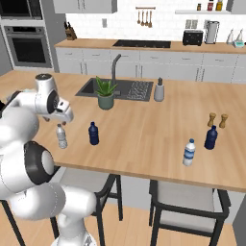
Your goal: Move the plastic bottles in the middle to the plastics group, and the glass bottles in the middle to the glass group.
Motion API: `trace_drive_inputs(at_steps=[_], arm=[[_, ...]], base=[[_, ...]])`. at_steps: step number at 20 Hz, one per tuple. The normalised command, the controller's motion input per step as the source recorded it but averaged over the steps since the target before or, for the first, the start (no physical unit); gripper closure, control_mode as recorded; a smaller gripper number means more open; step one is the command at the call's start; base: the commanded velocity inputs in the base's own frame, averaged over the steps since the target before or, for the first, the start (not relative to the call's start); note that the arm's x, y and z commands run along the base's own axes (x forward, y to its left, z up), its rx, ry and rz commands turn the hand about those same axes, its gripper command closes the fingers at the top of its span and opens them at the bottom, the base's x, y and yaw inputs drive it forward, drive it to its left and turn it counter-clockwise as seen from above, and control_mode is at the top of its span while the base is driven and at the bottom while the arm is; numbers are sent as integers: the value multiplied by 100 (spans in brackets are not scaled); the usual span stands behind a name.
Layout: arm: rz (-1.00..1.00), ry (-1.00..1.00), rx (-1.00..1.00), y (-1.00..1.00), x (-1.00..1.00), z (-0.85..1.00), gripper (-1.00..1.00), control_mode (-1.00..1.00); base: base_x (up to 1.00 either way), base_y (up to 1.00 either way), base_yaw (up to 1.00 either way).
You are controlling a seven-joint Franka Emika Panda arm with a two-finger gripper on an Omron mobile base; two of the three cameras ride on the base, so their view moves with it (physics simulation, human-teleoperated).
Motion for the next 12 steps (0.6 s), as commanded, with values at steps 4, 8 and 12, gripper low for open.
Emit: trace_drive_inputs(at_steps=[4,8,12], arm=[[2,0,-6,23,2,-19,-100,-100],[1,2,0,5,9,-17,-100,-100],[1,-1,0,0,21,-34,-100,-100]], base=[[0,0,0],[0,0,0],[0,0,0]])
